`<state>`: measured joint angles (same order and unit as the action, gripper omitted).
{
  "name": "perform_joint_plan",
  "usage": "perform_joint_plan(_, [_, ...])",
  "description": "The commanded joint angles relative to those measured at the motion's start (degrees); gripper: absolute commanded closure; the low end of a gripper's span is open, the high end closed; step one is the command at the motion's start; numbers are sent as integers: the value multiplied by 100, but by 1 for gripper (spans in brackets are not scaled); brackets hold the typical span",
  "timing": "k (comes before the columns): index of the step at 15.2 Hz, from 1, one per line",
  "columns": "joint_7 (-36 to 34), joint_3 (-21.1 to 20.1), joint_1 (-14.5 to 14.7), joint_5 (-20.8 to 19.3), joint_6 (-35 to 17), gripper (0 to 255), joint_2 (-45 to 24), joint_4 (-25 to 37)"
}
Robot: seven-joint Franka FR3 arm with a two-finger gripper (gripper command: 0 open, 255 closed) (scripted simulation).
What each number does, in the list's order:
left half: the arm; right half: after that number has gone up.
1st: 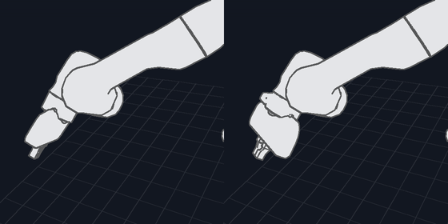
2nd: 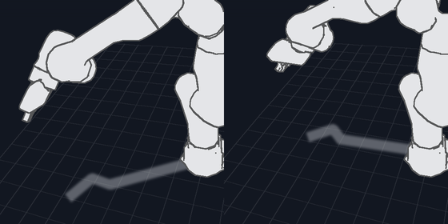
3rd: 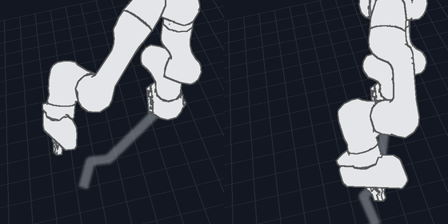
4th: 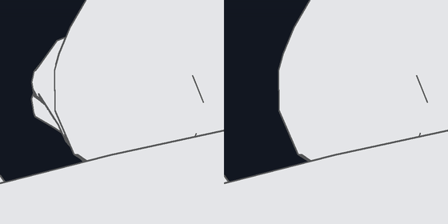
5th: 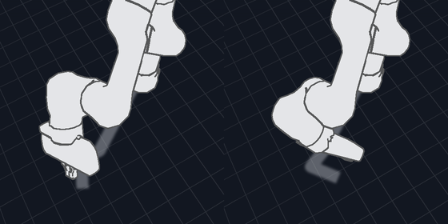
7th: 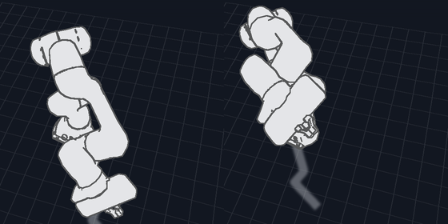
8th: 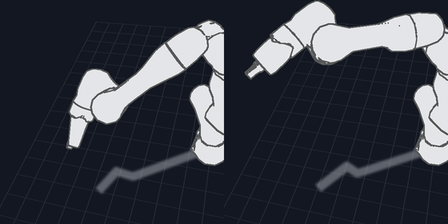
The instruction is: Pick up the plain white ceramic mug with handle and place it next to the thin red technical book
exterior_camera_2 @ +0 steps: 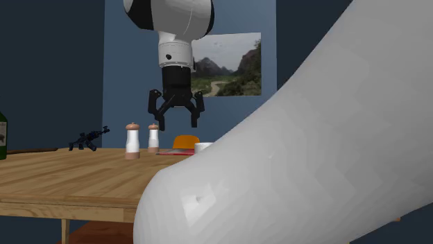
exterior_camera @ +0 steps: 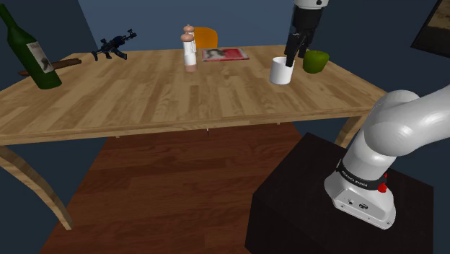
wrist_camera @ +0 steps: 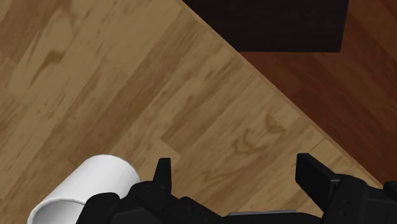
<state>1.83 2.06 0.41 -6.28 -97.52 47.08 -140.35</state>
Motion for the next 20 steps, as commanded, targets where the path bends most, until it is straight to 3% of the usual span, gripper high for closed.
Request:
perform_joint_plan(1, [0, 0, 0, 0, 0, 0, 0, 0])
perform_joint_plan(8, [544, 742, -174, -129, -944, 0, -1208, 415])
perform_joint_plan(14, [1092, 1351, -210, 54, -1579, 0, -2384, 1048])
perform_joint_plan(20, [1155, 1434, -212, 90, -2020, 0, -2600, 826])
